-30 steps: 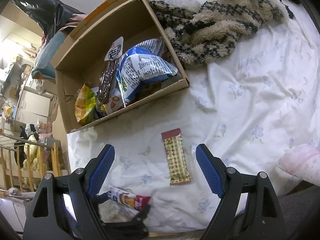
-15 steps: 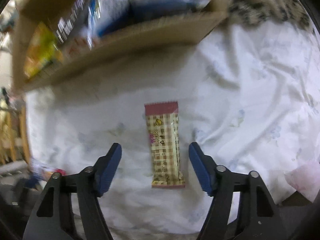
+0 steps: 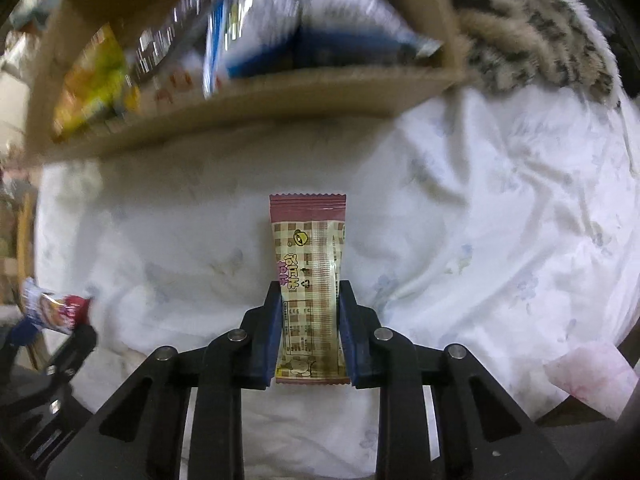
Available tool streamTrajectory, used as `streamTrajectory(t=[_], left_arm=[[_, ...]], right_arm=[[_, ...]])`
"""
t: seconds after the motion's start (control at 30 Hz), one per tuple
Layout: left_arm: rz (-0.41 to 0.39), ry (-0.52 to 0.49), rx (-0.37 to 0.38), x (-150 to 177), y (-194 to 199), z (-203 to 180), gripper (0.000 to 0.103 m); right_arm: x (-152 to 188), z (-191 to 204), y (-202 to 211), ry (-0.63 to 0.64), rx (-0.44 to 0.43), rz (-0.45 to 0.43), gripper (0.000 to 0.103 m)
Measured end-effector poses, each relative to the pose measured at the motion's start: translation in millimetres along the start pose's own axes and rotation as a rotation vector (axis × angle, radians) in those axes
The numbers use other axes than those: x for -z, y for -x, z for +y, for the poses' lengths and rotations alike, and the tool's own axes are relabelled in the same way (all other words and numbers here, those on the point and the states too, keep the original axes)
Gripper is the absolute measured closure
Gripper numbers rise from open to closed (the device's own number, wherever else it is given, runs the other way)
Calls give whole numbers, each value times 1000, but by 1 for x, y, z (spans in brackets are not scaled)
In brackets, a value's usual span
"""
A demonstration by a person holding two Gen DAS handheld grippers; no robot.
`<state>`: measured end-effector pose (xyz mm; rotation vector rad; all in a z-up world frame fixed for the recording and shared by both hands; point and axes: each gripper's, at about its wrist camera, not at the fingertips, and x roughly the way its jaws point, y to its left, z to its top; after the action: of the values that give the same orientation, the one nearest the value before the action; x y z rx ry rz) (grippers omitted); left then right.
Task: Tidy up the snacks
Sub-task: 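Grasp the white-red rice cake packet with the left tool while the right tool grasps the pink-checked bar, then carry the rice cake packet and checked bar into the box and open both tools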
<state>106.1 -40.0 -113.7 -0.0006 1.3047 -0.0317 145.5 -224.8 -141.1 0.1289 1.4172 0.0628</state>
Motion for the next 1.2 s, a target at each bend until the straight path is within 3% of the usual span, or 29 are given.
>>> streamTrajectory(t=[0.27, 0.6, 0.9, 1.2], left_arm=[[-11, 86, -4, -8, -4, 27, 34], [-101, 141, -27, -11, 9, 42, 34], [-273, 166, -55, -17, 42, 48, 34], [-411, 117, -14, -40, 86, 42, 34]], right_arm=[[7, -1, 32, -3, -124, -72, 76], [5, 23, 53, 71, -211, -130, 76], [8, 48, 78, 149, -353, -223, 76], [4, 42, 118, 138, -459, -383, 76]])
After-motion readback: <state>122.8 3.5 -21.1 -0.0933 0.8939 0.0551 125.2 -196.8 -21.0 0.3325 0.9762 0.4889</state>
